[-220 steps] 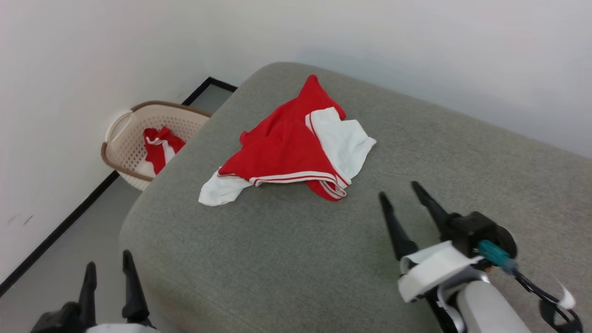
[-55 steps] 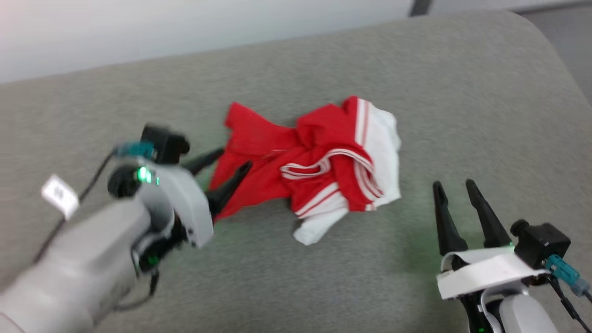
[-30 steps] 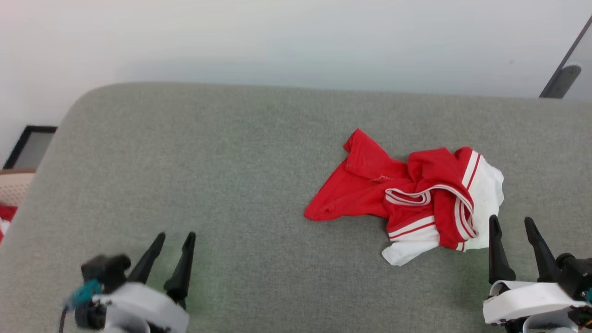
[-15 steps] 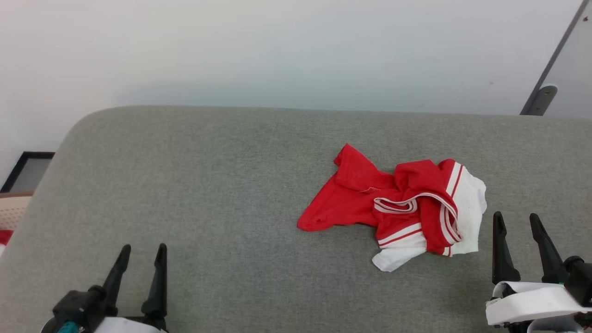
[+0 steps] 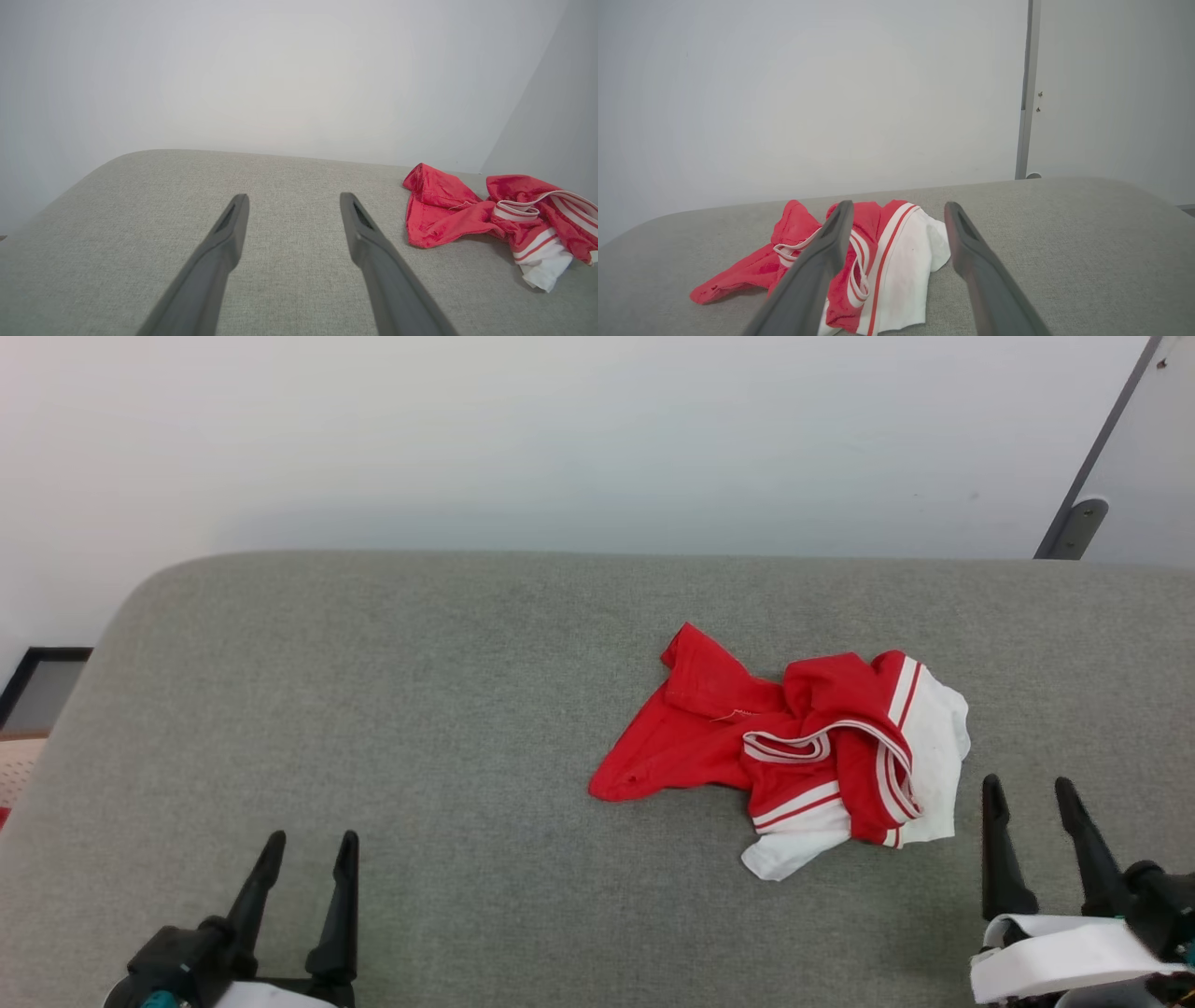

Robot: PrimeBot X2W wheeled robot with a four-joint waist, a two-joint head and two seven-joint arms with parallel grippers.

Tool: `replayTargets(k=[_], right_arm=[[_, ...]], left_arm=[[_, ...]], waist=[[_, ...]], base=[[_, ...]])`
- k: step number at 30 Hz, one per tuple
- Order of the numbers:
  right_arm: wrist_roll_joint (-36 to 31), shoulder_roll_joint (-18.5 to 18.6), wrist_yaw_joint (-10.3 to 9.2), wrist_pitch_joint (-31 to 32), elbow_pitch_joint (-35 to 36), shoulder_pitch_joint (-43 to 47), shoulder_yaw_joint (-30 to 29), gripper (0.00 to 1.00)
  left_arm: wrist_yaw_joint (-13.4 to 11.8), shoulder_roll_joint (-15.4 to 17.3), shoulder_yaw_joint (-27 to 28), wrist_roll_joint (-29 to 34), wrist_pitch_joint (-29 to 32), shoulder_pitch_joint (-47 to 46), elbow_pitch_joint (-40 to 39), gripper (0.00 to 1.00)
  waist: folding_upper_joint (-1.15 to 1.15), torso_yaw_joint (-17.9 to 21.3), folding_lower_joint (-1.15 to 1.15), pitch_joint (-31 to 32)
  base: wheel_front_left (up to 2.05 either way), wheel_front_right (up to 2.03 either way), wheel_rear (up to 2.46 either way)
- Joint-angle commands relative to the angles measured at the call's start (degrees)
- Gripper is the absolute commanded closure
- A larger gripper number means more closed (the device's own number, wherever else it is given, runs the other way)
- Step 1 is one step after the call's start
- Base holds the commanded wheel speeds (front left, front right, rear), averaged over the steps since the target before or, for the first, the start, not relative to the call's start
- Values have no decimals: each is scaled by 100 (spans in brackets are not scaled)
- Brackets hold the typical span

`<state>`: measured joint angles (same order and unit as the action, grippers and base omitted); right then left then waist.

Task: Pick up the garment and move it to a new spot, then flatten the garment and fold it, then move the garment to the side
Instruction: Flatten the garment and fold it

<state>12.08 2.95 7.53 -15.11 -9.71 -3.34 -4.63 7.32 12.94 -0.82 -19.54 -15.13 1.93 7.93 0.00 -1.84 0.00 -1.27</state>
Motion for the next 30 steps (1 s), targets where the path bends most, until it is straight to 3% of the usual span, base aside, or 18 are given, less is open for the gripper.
replayTargets(k=[1, 4, 7, 13, 19, 23, 30], right_arm=[[34, 0, -8, -5, -83, -30, 62, 0], [59, 149, -8, 69, -356, -215, 176, 0], [29, 455, -8, 605, -639, -567, 386, 0], [466, 1410, -9, 2405, -1057, -1624, 1063, 0], [1235, 2148, -8, 4601, -1577, -2520, 1465, 0], [1540, 2280, -8, 5359, -1725, -2963, 1496, 0], [1520, 2298, -8, 5746, -2020, -3388, 1875, 0]], left_arm=[[24, -21, -9, 12, 1, 29, -45, 0], [25, -99, -25, -15, 0, -6, -80, 0], [25, -197, -21, -53, 1, -40, -94, 0], [24, -355, -140, -111, 0, -231, 28, 0], [24, -421, -330, -189, 0, -502, 120, 0], [24, -412, -415, -271, 0, -674, 153, 0], [25, -478, -489, -363, 0, -921, 201, 0]], waist=[[0, -13, 0, -26], [0, -46, 0, -105], [0, -77, 0, -245], [0, -193, 0, -584], [0, -414, 0, -941], [0, -540, 0, -1209], [0, -690, 0, -1568]], base=[[0, 0, 0], [0, 0, 0], [0, 0, 0], [0, 0, 0], [0, 0, 0], [0, 0, 0], [0, 0, 0]])
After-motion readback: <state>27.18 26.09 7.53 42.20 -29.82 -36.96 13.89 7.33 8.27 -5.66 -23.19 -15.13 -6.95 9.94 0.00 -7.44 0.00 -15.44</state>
